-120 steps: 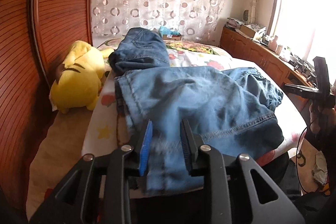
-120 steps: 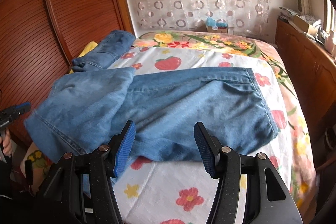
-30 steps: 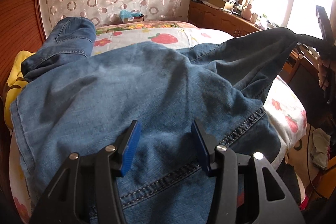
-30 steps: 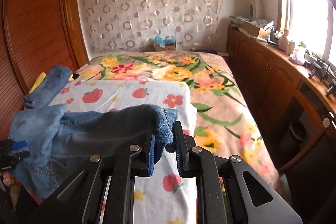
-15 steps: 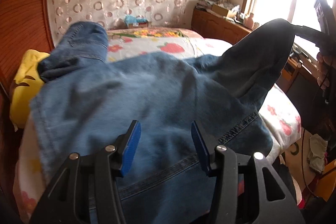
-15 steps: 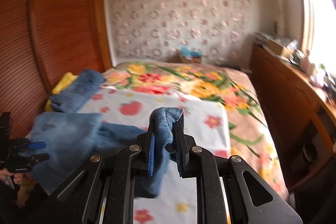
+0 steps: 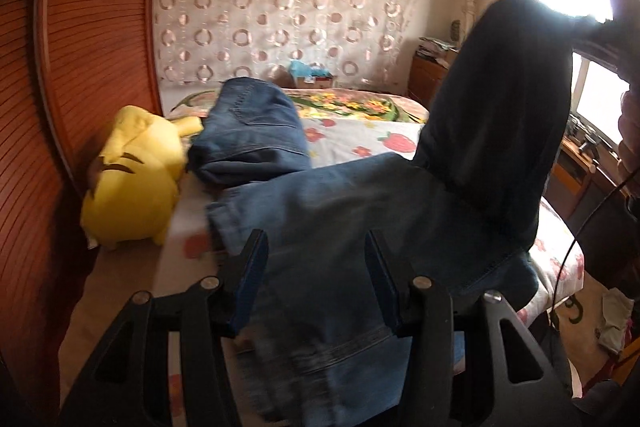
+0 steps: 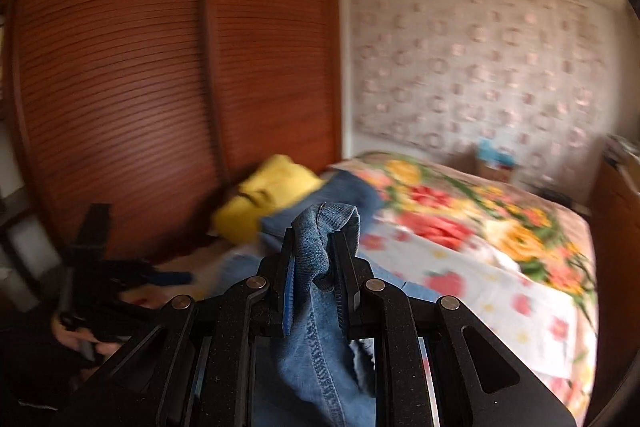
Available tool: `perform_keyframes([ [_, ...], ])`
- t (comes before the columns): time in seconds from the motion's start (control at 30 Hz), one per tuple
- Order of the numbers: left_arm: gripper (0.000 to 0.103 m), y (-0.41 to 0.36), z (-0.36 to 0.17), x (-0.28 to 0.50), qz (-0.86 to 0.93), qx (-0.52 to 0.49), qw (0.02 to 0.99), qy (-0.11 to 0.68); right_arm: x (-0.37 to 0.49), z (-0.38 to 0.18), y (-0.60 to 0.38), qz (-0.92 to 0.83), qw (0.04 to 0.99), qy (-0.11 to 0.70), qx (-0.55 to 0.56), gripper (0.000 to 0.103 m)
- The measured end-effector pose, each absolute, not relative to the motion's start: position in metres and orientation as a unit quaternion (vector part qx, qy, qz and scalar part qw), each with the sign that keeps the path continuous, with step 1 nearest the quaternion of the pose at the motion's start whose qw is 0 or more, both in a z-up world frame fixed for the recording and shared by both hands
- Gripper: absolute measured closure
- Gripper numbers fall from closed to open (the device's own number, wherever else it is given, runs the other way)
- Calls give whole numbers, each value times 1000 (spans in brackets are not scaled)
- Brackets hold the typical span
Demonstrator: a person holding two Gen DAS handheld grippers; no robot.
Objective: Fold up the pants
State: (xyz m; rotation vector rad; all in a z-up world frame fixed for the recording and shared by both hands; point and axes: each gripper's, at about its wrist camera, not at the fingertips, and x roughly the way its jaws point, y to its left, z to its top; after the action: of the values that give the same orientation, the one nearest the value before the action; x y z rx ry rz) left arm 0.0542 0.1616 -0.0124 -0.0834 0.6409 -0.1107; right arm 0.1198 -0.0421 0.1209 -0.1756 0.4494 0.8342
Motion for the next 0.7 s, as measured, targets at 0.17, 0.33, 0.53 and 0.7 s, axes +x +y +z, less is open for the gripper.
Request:
perform_keyframes([
  [0.17, 54, 182, -15, 48, -39, -53, 947, 313, 116, 101, 14, 442, 854, 257, -94, 65],
  [0.33, 54, 187, -20, 48, -36, -56, 946, 316, 123, 83, 15, 434, 852, 275, -97, 42],
  [0.53, 54, 175, -27, 54, -50, -58, 943, 324, 145, 54, -12, 385, 865, 300, -111, 42],
  [0.7, 54, 154, -37, 55, -72, -50, 938, 335, 159, 15, -32, 359, 862, 341, -106, 42],
])
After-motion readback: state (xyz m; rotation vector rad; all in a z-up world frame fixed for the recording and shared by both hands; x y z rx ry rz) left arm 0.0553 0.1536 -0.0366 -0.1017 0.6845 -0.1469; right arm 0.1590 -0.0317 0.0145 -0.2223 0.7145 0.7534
